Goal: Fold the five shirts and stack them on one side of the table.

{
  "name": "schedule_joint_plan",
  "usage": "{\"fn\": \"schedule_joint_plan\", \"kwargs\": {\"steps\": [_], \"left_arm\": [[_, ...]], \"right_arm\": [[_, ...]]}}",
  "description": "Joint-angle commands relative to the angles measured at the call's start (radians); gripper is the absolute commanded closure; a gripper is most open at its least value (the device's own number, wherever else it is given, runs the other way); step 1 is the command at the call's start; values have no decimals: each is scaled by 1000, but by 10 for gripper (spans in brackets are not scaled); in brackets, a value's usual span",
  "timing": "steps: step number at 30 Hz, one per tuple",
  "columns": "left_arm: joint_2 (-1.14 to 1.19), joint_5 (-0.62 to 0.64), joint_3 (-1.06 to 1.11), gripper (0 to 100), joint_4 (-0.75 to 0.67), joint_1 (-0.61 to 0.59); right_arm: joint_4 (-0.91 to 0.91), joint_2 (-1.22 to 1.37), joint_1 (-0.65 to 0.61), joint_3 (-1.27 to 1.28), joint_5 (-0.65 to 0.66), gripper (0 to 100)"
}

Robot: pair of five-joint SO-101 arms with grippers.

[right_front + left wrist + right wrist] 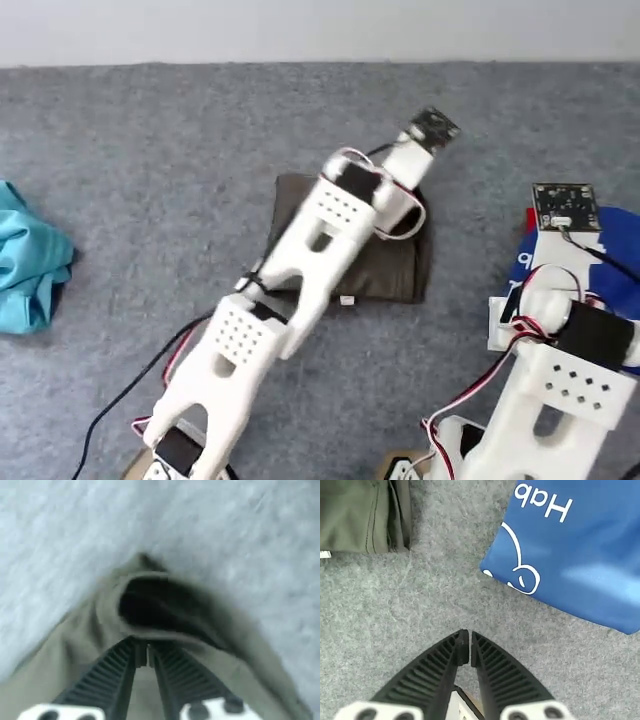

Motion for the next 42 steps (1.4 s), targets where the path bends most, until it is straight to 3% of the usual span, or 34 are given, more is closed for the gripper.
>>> {"fn": "schedule_joint_plan", "kwargs": {"steps": [1, 7, 10, 14, 18, 23, 27, 34, 37, 42], "left_arm": [[75, -6, -111, 981, -141, 11], [207, -5, -340, 981, -186, 5], [215, -3, -476, 982, -57, -12], [218, -5, -673, 983, 224, -21], [153, -6, -665, 984, 479, -31], [25, 0, -618, 985, 476, -121], [-138, 0, -501, 985, 476, -189], [-552, -5, -90, 985, 474, -374], [-723, -6, 79, 985, 473, -479], [-957, -32, 305, 984, 473, -634]], "right_arm": [[-10, -2, 5, -3, 9, 969], [-12, -2, 5, -3, 9, 969], [-15, -2, 5, -3, 9, 969], [-25, -2, 5, -3, 9, 969], [-71, -1, -8, -3, 9, 969], [-79, 68, -133, -3, 0, 969], [-120, 199, -202, -6, -72, 969], [-286, 384, -288, -11, -112, 956], [-328, 433, -343, -11, -137, 866], [-421, 510, -429, -11, -331, 706]]}}
